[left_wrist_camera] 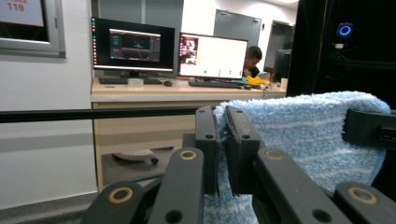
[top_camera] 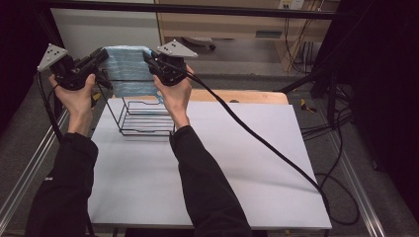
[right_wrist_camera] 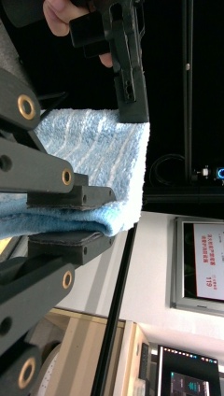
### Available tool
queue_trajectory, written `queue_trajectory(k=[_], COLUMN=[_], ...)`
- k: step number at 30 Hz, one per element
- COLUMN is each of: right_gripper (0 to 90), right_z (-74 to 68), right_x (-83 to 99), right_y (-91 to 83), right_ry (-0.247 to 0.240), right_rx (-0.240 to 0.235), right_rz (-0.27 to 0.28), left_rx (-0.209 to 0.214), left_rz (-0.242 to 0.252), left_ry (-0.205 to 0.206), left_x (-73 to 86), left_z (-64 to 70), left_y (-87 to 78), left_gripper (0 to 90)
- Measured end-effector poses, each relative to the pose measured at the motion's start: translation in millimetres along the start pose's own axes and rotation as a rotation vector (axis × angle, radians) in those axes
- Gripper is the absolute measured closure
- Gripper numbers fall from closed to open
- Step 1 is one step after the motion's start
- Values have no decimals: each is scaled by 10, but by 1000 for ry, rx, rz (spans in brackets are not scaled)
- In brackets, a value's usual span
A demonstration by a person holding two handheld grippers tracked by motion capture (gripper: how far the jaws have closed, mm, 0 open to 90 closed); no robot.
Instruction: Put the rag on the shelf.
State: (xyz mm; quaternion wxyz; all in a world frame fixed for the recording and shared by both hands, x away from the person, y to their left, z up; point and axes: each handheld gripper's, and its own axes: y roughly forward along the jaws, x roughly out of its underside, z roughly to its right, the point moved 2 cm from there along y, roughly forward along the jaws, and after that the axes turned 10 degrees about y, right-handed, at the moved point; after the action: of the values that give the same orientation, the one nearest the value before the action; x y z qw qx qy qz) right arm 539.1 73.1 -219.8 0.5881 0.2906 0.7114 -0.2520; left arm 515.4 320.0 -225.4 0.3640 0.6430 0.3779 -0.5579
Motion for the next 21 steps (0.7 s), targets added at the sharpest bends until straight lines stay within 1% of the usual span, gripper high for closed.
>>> queue_trajectory(k=[3, 6, 9, 12, 15, 21], right_gripper=[799, 799, 797, 795, 794, 793], right_z=[3, -13, -28, -54, -86, -124], right_x=[54, 78, 98, 118, 134, 160], right_y=[-15, -45, -70, -100, -132, -189], right_ry=[13, 4, 7, -2, -9, -19], right_rx=[-1, -4, -9, -15, -22, -30], right_rz=[-3, -2, -3, -6, -14, -34], left_rx=[9, 22, 32, 42, 55, 83], left_rz=[-6, -7, -1, -6, -7, -24], left_ry=[8, 15, 14, 28, 23, 34], left_x=[27, 50, 55, 56, 70, 95], left_z=[13, 23, 37, 54, 63, 83], left_y=[-28, -71, -117, -168, -215, -304], left_gripper=[841, 841, 841, 841, 841, 839])
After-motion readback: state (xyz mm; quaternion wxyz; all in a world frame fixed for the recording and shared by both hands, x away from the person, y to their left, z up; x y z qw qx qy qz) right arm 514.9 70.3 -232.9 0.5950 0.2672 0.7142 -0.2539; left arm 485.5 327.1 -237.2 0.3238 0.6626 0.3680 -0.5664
